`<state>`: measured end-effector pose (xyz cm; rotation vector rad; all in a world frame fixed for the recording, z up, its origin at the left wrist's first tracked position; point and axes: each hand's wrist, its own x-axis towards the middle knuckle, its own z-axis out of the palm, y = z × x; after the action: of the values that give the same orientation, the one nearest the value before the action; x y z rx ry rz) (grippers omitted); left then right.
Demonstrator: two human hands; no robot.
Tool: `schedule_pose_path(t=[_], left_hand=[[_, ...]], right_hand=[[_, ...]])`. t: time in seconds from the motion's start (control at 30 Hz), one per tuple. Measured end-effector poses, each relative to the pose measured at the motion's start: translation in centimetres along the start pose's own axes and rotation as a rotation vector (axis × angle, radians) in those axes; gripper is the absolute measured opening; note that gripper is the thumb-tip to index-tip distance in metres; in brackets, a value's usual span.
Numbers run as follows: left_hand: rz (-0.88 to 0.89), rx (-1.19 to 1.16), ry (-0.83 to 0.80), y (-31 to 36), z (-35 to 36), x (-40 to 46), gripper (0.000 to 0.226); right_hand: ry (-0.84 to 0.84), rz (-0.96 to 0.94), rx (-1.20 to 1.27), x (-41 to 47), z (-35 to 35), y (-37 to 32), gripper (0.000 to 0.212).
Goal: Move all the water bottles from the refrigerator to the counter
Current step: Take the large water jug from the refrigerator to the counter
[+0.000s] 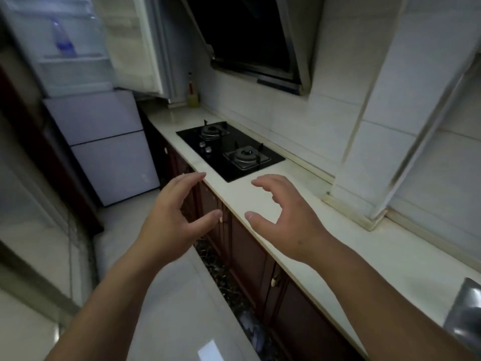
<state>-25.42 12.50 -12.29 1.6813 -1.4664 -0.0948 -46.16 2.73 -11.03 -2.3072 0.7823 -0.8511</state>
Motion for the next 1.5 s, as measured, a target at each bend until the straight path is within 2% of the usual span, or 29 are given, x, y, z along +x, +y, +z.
schedule_pose_path(t=[0.33,0.63,0.87,1.13,1.33,1.5], left_hand=[[-0.128,0.205,0.071,-4.6,0.2,6.1,0.073],[-0.222,0.349,0.112,-5.4,1.3,14.5,0.074],[-0.289,0.416,0.144,-6.7,0.7,17.3,0.076],[-0.312,0.462,0.214,-10.5,-2.4,18.9,0.075],[-0.337,0.436,0.252,-17.2,-6.0,19.2,0.075],[-0.312,0.371,0.286,-24.1,-10.3,21.0,0.082]], right_hand=[[-0.116,-0.142,0.01,10.3,2.9,4.6,0.055],[-0.225,-0.22,0.081,21.6,2.5,9.8,0.06],[-0.275,-0.278,0.153,26.5,4.0,11.5,0.059],[-0.315,-0.335,0.175,31.7,8.3,9.9,0.057],[-0.39,-0.385,0.087,35.3,14.1,6.9,0.058],[-0.38,-0.398,0.022,39.9,19.4,3.3,0.058]])
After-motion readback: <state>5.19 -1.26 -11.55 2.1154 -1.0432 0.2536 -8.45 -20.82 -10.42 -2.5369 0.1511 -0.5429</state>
